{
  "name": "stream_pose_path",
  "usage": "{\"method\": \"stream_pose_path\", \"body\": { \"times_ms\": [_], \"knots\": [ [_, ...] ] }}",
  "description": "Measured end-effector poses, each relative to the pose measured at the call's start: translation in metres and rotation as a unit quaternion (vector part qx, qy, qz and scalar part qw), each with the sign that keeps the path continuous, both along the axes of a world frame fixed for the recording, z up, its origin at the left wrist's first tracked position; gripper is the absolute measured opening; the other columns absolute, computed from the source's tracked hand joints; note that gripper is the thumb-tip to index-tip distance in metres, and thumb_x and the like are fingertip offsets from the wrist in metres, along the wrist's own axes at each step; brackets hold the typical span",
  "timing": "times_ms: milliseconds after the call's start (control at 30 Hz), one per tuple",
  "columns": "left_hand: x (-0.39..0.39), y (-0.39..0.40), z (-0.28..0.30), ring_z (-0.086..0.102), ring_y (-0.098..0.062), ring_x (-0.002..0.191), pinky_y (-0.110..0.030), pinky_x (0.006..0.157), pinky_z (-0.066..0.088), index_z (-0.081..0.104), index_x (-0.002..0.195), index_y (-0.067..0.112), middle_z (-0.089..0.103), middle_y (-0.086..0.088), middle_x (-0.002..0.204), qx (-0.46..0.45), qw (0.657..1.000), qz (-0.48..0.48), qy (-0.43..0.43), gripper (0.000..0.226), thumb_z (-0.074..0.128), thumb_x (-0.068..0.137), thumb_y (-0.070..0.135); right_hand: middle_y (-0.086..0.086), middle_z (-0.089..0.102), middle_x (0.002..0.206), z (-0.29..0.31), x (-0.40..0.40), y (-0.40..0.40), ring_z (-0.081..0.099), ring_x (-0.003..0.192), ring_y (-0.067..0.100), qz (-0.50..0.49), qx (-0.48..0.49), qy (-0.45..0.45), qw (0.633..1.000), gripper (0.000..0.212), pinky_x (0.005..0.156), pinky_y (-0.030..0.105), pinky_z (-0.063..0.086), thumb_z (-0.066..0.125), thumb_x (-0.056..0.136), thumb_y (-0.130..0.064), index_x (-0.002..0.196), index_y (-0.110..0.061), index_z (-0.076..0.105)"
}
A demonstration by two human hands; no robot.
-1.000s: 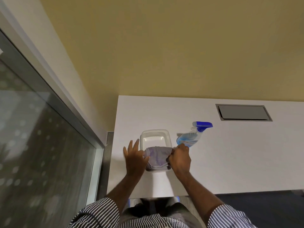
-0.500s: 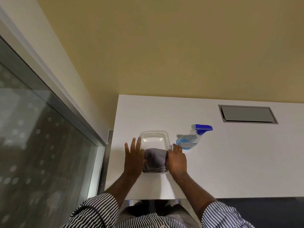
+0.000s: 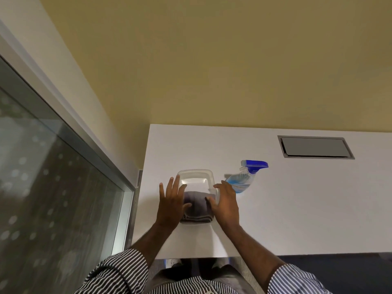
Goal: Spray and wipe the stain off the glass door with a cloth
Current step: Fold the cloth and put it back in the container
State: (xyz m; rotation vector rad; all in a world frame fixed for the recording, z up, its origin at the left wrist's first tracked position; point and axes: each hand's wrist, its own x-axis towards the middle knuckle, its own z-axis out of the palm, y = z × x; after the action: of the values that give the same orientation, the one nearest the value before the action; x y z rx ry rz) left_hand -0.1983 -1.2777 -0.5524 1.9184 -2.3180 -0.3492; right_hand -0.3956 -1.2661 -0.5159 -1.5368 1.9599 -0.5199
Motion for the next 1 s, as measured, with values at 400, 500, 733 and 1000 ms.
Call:
{"method": "stream_pose_path", "body": {
  "times_ms": [400,500,733,1000],
  "knots": [
    [-0.092,-0.031,0.053,0.032,-0.02,0.152,-0.044,0.129,0.014,0.029,0.157,0.022,0.035,-0.002,0.164,0.096,0.959,-0.054,0.259,0.082,0.071,0.09,0.042,-0.006,0.05,0.151,0.048,-0.094,0.009,0.047,0.139,0.009,-0.225,-0.169,-0.264,0.923,0.067,0.115,0.03,0.037,0.077,0.091,-0.024,0.149,-0.023,0.042],
    [-0.118,-0.043,0.062,0.037,-0.016,0.148,-0.037,0.128,0.013,0.025,0.158,0.027,0.038,0.003,0.162,0.133,0.952,-0.061,0.269,0.076,0.066,0.095,0.041,-0.006,0.05,0.153,0.059,-0.117,-0.012,0.047,0.141,0.007,-0.185,-0.163,-0.289,0.925,0.068,0.116,0.028,0.036,0.075,0.092,-0.024,0.152,-0.026,0.041],
    [-0.159,-0.066,0.074,0.065,-0.02,0.113,-0.037,0.1,0.053,0.057,0.135,0.022,0.069,-0.002,0.13,0.205,0.924,-0.044,0.319,0.061,0.071,0.082,0.047,0.001,0.069,0.133,0.07,-0.119,-0.05,0.065,0.123,0.019,-0.114,-0.116,-0.36,0.919,0.049,0.098,0.032,0.057,0.067,0.097,-0.011,0.143,-0.024,0.054],
    [-0.177,-0.075,0.061,0.067,-0.022,0.107,-0.038,0.096,0.056,0.06,0.131,0.016,0.071,-0.006,0.122,0.237,0.904,0.011,0.357,0.052,0.06,0.084,0.036,0.001,0.074,0.096,0.071,-0.103,-0.063,0.073,0.084,0.004,-0.173,-0.099,-0.384,0.901,0.014,0.072,0.018,0.057,0.061,0.101,-0.011,0.112,-0.011,0.069]
  ]
}}
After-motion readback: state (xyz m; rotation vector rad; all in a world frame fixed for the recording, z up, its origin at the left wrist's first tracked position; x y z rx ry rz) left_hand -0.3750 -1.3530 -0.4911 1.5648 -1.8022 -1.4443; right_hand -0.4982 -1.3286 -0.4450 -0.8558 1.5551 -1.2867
